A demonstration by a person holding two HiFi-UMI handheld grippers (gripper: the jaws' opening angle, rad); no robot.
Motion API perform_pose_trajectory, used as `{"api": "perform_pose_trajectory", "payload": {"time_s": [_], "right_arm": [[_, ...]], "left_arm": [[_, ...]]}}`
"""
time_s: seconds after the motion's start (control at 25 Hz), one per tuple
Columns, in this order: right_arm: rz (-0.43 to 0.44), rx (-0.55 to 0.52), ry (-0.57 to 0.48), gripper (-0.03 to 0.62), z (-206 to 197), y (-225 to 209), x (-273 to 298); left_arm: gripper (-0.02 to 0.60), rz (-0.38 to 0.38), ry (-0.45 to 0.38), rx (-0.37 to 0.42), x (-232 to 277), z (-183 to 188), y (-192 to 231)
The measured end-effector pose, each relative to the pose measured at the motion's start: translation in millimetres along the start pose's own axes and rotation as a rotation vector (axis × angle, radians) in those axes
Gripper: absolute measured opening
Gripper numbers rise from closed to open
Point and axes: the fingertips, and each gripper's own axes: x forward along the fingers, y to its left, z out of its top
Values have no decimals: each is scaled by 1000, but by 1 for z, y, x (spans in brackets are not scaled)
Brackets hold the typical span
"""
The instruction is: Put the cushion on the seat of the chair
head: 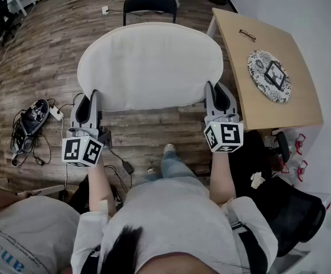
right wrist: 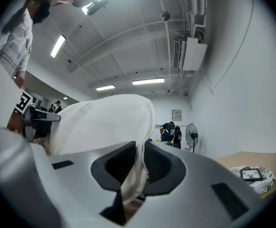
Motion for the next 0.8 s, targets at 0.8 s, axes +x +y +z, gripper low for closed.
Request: {"api": "perform_pose_trajectory", "payload": {"time_s": [0.8], "right_arm": [[5,19,0,43,-12,-40,58]], "left_arm": [[67,12,11,-4,68,-17,7]]}}
